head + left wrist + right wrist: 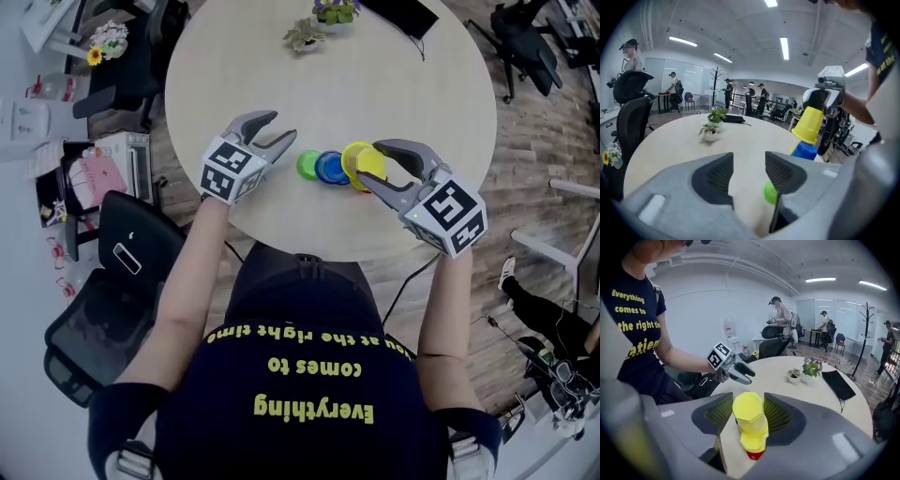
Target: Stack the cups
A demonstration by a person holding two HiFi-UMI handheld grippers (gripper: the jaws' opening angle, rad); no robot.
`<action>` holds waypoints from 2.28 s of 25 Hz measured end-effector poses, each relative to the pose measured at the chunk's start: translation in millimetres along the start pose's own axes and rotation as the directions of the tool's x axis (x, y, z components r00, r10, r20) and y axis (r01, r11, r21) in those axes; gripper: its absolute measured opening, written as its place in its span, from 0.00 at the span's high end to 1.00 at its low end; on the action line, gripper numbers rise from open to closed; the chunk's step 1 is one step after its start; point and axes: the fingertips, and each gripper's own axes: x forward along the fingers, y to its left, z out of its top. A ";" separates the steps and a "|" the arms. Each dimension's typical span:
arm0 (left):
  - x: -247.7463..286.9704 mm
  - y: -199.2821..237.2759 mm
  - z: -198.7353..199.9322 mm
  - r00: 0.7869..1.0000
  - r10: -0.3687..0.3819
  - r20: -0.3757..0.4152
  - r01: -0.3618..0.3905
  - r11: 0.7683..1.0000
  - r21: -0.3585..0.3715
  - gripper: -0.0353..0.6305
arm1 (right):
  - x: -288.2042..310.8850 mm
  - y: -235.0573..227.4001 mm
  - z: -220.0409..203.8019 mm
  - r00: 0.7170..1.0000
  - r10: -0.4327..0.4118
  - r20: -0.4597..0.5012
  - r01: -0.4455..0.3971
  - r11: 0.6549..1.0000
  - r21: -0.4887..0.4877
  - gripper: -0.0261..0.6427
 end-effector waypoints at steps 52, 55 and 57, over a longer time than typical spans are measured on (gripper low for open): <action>-124.5 5.2 150.3 0.846 0.277 0.456 -0.303 0.953 -0.016 0.94 | -141.6 -45.1 69.5 0.581 -0.624 0.523 0.601 0.762 0.242 0.94; -129.8 4.5 155.1 0.834 0.283 0.474 -0.308 0.951 -0.026 0.94 | -142.5 -45.9 66.7 0.571 -0.636 0.519 0.609 0.752 0.252 0.94; -134.5 4.4 158.5 0.821 0.287 0.494 -0.311 0.950 -0.034 0.94 | -143.5 -46.2 65.5 0.561 -0.643 0.521 0.616 0.745 0.255 0.94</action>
